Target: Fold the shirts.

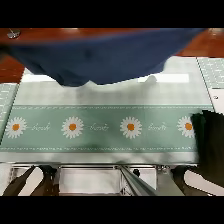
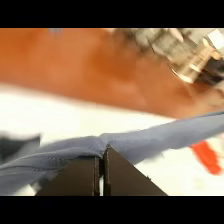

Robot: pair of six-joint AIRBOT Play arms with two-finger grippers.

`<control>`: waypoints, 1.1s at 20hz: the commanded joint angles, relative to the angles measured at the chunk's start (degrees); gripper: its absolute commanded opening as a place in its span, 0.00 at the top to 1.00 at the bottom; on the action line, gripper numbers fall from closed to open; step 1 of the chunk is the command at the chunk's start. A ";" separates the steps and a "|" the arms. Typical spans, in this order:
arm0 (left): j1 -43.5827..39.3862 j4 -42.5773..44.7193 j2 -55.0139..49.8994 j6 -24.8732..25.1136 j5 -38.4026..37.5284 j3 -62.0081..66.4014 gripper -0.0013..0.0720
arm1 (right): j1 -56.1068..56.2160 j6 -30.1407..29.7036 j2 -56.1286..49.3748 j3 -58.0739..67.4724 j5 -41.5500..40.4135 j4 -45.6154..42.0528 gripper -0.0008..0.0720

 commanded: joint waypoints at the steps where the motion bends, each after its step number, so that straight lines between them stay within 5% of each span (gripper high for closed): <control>1: 0.02 17.11 4.61 -8.90 4.37 22.67 0.94 | 0.02 1.92 7.74 11.37 3.26 -4.55 0.95; 3: 0.02 31.12 8.00 -14.45 4.31 30.14 0.94 | 0.02 3.61 15.10 9.49 4.61 -9.77 0.95; 7: -1.36 39.98 15.69 -15.56 3.67 33.42 0.94 | 0.02 5.35 26.14 7.45 6.23 -13.25 0.95; 13: -18.84 62.53 21.07 -22.45 -1.99 31.52 0.94 | 0.09 5.81 31.71 6.40 16.11 -16.33 0.95; 18: -23.54 62.66 19.19 -23.45 -1.53 16.09 0.94 | 0.09 4.76 32.17 -9.68 15.56 -13.35 0.95; 22: -23.54 58.10 13.33 -23.23 8.02 0.81 0.94 | 0.09 1.01 29.53 -28.89 9.01 -8.13 0.95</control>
